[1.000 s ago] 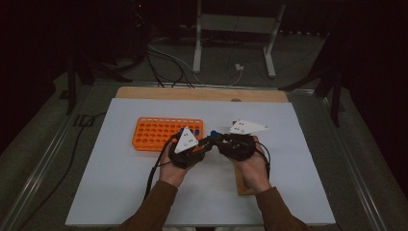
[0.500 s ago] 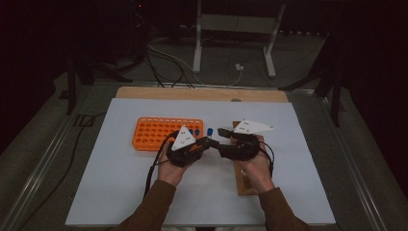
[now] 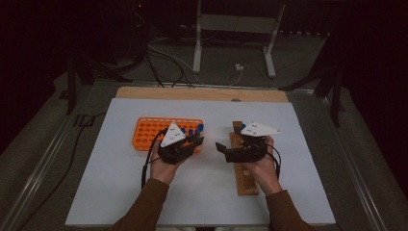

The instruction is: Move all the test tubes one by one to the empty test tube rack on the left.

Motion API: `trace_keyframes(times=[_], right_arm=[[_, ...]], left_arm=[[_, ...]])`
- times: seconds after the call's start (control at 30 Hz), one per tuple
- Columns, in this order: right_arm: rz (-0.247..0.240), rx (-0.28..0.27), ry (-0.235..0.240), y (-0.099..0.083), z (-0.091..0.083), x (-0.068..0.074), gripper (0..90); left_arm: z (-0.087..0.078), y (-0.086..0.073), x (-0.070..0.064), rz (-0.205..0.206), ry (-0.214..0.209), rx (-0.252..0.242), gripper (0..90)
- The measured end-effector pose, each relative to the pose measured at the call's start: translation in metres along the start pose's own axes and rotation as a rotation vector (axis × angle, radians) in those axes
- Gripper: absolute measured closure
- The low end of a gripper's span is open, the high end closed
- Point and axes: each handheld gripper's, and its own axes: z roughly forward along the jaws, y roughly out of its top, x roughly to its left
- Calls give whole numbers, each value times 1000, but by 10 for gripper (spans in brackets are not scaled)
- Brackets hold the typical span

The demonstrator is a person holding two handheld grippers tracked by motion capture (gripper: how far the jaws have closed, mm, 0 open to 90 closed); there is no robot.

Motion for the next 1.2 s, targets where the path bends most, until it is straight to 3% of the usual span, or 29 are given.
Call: trace_keyframes(times=[0.2, 0.53, 0.73, 0.93, 1.2], right_arm=[[18, 4, -22, -6, -5, -7, 45], [47, -2, -54, -18, -15, -19, 38], [47, 1, -70, -23, -19, -21, 38], [63, -5, -78, -27, -24, -25, 38], [73, -17, -82, -28, -28, -28, 38]], left_arm=[[-8, 0, 8, -16, 21, -14, 777], [-23, 1, 24, -52, 64, -52, 778], [-27, 0, 30, -45, 127, -42, 778], [-29, -5, 37, -61, 156, -55, 778], [-27, -15, 45, -77, 194, -35, 778]])
